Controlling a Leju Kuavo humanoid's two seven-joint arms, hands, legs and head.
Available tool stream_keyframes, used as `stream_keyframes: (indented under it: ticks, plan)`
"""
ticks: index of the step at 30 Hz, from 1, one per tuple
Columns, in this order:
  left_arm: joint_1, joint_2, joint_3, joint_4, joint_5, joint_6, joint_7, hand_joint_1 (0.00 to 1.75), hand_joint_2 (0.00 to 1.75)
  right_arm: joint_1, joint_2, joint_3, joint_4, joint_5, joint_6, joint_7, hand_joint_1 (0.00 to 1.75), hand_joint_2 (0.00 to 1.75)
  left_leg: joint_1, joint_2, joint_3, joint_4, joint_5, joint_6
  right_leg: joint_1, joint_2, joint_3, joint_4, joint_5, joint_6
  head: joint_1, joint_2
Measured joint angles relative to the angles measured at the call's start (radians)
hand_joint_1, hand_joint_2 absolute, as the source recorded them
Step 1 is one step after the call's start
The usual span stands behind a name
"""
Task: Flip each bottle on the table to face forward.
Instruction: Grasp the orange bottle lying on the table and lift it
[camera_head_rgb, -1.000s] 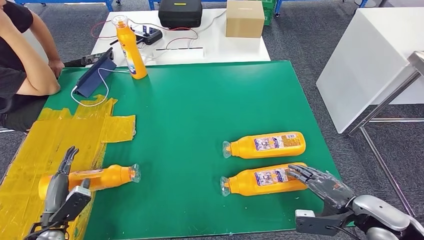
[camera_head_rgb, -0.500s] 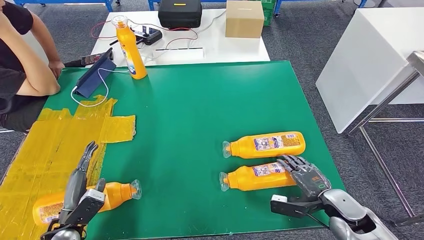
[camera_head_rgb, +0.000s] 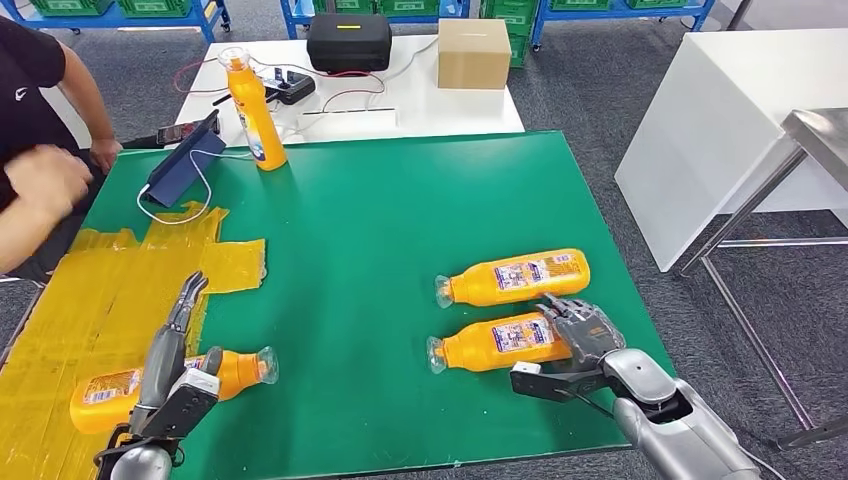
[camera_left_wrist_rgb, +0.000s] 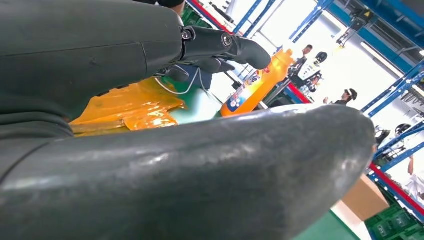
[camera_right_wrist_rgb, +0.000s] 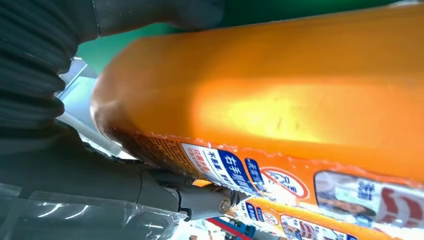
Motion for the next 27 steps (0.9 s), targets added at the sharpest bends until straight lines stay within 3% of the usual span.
stream_keyframes:
  ticks: [1,6,16,18,21,23,25,27]
  plan:
    - [-0.002,0.001,-0.001,0.0,0.0,0.0,0.0,0.0,0.0,-0.005,0.001,0.002,0.005,-0.001,0.0,-0.001,1.4,1.75,0.0,0.0,0.002,0.0,0.0,0.0,0.0,0.0,0.002,0.0,0.0,0.001,0.0,0.0]
    - [-0.011,0.004,-0.005,0.0,0.001,0.0,0.0,0.0,0.0,-0.019,0.003,0.008,0.021,-0.008,0.006,-0.003,1.74,1.75,0.0,0.0,0.009,0.0,0.0,0.0,0.0,0.0,0.009,-0.001,0.002,0.004,0.0,0.0]
    - [-0.024,0.016,-0.016,0.011,0.045,-0.019,-0.003,0.0,0.0,-0.036,-0.01,0.009,0.021,-0.128,0.065,-0.044,1.75,1.75,0.0,-0.001,0.014,0.001,-0.005,0.001,-0.001,-0.001,0.024,-0.001,0.001,0.005,0.0,0.0]
    - [-0.025,0.019,-0.016,0.015,0.125,-0.09,-0.006,0.0,0.0,-0.041,-0.006,0.009,0.021,-0.18,0.058,-0.075,1.75,1.75,0.0,-0.001,0.013,0.001,-0.006,0.001,-0.001,-0.001,0.025,-0.001,0.001,0.005,0.0,0.0]
    - [-0.024,0.022,-0.001,0.019,0.405,-0.331,-0.006,0.0,0.0,-0.063,0.029,0.005,0.022,-0.295,0.017,-0.152,1.75,1.75,0.001,0.0,0.008,0.001,-0.006,0.001,-0.001,0.0,0.023,0.0,0.002,0.005,0.001,0.0]
    - [-0.022,0.021,0.028,0.019,0.621,-0.508,-0.002,0.0,0.87,-0.095,0.088,0.002,0.02,-0.384,-0.002,-0.194,1.75,1.75,0.002,0.005,0.003,0.001,-0.004,0.0,-0.001,0.003,0.016,0.002,0.004,0.004,0.0,0.0]
    - [-0.022,0.017,0.059,0.018,0.764,-0.627,0.0,0.0,1.75,-0.141,0.168,0.0,0.007,-0.466,-0.003,-0.21,1.75,1.75,0.001,0.009,-0.003,0.001,-0.001,-0.001,-0.002,0.006,0.006,0.004,0.006,0.004,-0.002,0.0]
    - [-0.023,0.008,0.076,0.018,0.83,-0.688,0.0,0.0,1.75,-0.191,0.236,-0.004,-0.012,-0.528,-0.002,-0.218,1.75,1.75,0.0,0.003,-0.009,0.002,0.005,-0.002,-0.002,0.001,-0.001,0.005,0.007,0.004,-0.002,0.0]
